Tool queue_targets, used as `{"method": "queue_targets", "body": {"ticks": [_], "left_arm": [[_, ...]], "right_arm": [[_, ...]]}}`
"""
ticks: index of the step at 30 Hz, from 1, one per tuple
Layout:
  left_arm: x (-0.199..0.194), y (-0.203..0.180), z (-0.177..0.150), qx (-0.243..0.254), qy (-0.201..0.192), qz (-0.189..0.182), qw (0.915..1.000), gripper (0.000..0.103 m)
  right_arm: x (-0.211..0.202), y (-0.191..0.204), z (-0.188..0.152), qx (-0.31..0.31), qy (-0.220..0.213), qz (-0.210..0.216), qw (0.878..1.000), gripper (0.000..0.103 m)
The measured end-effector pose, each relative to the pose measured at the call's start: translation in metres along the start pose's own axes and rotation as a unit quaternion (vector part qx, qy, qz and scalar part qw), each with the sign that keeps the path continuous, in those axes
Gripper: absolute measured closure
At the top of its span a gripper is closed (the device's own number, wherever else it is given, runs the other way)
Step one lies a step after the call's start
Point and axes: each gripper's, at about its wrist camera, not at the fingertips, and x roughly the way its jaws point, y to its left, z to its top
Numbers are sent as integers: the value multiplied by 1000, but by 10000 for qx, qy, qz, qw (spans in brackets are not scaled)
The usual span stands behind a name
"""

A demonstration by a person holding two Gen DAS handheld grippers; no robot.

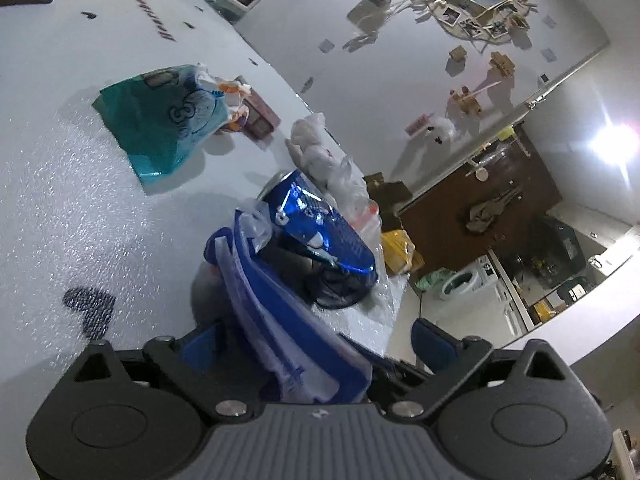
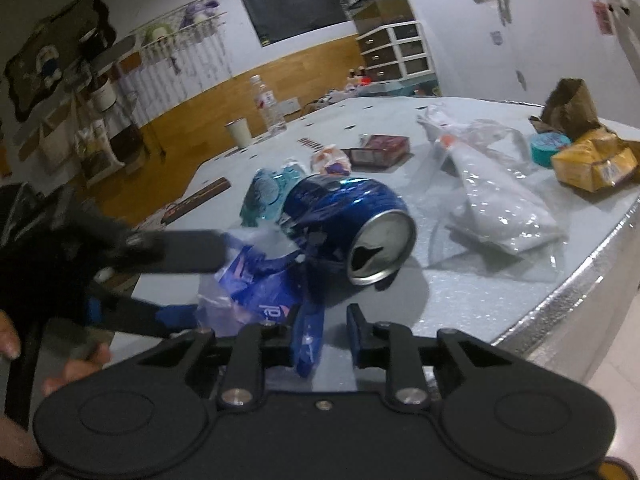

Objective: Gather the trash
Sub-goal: 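Grasp the blue-and-white plastic bag with the left tool while the right tool approaches the can, then close the right tool on the crushed blue Pepsi can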

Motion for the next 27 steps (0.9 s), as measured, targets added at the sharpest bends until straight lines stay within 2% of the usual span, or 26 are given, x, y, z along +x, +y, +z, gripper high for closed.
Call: {"method": "queue_targets", "body": {"ticks": [3, 5, 10, 13, 22, 25, 27], "left_arm": [[4, -3, 3, -40, -17, 46, 10000, 14], [8, -5, 4, 7, 31, 62, 10000, 23], [12, 5, 6, -21, 78, 219, 9997, 62], [10, 10, 6, 76, 85, 228, 9997, 72], [-8, 16, 11, 673, -131, 327, 9971, 75], [-15, 18, 15, 852, -228, 394, 9953, 76], [-20, 21, 18, 931, -208, 360, 9948, 76]], "right_arm": [[0, 5, 0, -66, 15, 115, 9999, 78], [1, 9, -1, -157, 18, 174, 9997, 78], [0, 19, -1, -385, 15, 228, 9990, 78], [-3, 25, -2, -511, 15, 97, 9986, 78], [-19, 58, 13, -1065, -160, -581, 9925, 71], [-17, 64, 29, -1127, -185, -901, 9894, 65], [-12, 70, 40, -1166, -126, -1141, 9865, 54]]}}
